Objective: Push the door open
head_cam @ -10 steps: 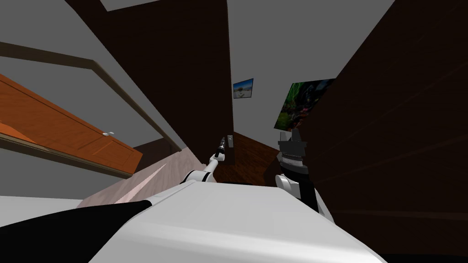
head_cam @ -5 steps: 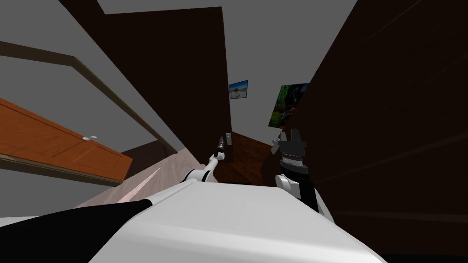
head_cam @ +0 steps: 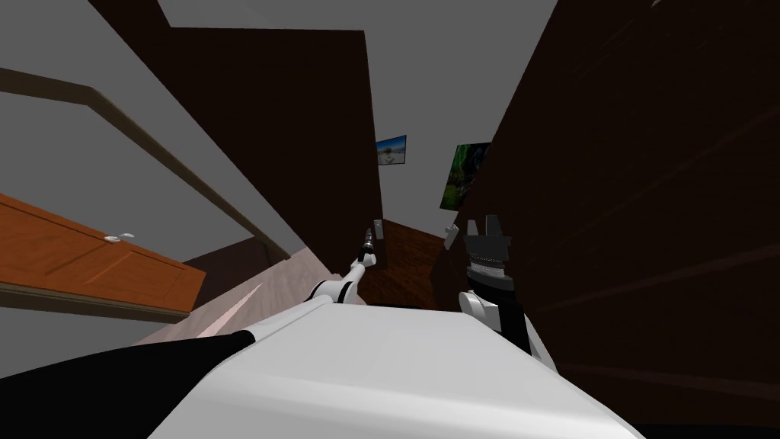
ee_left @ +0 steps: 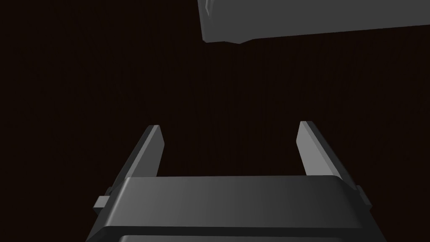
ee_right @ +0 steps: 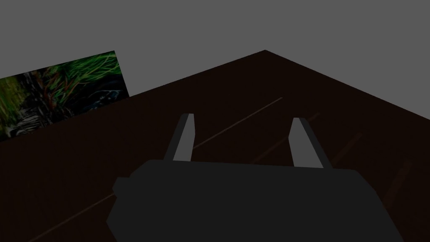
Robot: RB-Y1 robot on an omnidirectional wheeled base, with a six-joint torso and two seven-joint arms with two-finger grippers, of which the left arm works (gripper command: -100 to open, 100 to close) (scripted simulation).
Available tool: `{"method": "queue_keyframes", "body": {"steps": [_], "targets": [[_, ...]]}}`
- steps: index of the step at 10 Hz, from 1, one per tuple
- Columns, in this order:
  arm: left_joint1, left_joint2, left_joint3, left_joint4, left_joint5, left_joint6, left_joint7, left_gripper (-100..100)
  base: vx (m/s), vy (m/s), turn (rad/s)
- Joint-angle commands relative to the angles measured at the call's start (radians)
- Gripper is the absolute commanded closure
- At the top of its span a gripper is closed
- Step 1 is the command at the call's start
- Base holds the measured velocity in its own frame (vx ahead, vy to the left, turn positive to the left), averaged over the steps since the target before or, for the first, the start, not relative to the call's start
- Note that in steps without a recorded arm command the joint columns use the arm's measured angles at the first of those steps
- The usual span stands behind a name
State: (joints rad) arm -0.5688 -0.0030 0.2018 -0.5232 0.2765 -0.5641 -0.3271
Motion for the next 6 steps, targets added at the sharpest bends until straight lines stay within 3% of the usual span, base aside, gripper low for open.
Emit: {"method": "queue_keyframes", "body": {"steps": [1,3,4,6], "targets": [[-0.009,-0.012,0.011,0.015,0.027,-0.010,-0.029,-100,-0.118,-0.014,-0.116],[-0.020,-0.036,0.025,0.030,0.061,-0.020,-0.063,-100,-0.109,-0.060,-0.111],[-0.019,-0.029,0.021,0.031,0.051,-0.019,-0.051,-100,-0.041,-0.035,-0.020],[-0.017,0.018,0.023,0.032,0.054,-0.024,-0.053,-100,0.137,0.046,-0.022]]}}
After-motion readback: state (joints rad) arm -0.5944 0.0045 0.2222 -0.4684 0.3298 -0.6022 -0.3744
